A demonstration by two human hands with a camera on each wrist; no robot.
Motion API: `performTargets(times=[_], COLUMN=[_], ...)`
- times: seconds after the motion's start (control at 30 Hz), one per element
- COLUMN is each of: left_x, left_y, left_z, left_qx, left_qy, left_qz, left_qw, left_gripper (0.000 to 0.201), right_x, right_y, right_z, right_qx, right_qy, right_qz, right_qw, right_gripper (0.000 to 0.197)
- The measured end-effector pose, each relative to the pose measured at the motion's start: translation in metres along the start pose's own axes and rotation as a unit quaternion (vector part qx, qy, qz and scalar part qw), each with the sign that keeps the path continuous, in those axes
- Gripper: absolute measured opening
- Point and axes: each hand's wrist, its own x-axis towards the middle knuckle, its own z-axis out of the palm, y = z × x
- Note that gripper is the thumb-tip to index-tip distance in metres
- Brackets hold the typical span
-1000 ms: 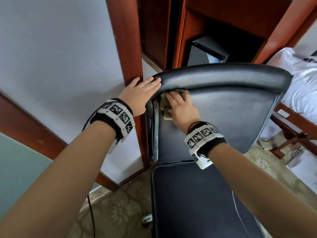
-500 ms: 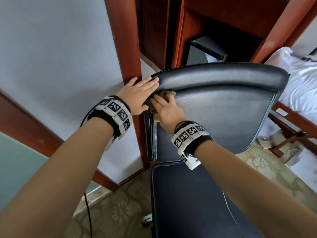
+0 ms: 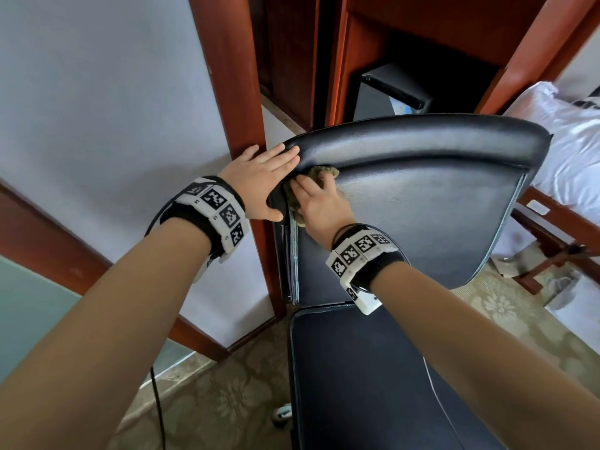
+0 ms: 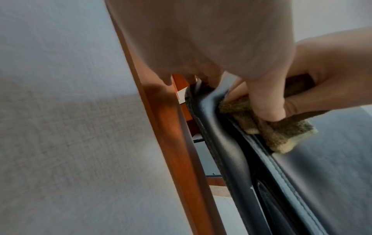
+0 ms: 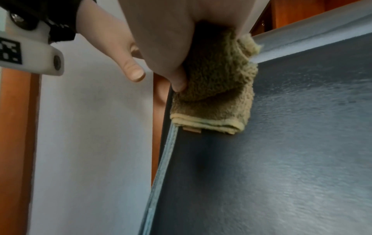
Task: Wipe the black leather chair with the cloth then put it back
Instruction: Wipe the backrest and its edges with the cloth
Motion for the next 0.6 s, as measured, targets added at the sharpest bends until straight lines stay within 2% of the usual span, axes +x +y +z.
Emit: performTargets(times=[0.1,0.17,0.27,0.37,0.43,0.5,0.6], left_x=[-0.001,0.0,0.0,0.0,0.0,0.001,0.007], left_y=[0.002,0.003,0.005,0.008,0.01,0.014,0.024], left_z=[-0.002,-0.002,-0.001,-0.001,0.001,0.001,-0.003], left_qx=[0.002,-0.001,-0.003,-0.014,-0.024,-0.025,-0.014], left_qy=[-0.003,0.002,0.006,0.005,0.01,0.035,0.144], left_qz=[0.002,-0.001,-0.008,-0.017,-0.029,-0.044,-0.044], left_qw=[1.0,1.0,1.0,1.0,0.999,0.998,0.988], left_gripper=[0.099,0.098,0.094,0.092,0.09,0.085,0.063], right_x=[-0.001,-0.002,-0.005,-0.012,-0.024,-0.038,-0.061], right_y=[0.006,0.016,0.029,0.053,0.081,0.111,0.156], right_z=[-0.006,-0.005,-0.008,-0.011,-0.017,-0.026,-0.036], right_qx=[-0.043,-0.067,-0.069,0.013,0.09,0.137,0.151], right_qy=[-0.035,-0.023,-0.012,-0.02,0.015,0.057,0.101], right_qz=[-0.046,-0.056,-0.019,0.046,0.098,0.137,0.177], right_qw=[0.997,0.996,0.997,0.999,0.991,0.979,0.967], right_gripper=[0.057,0.06,0.062,0.057,0.054,0.055,0.056])
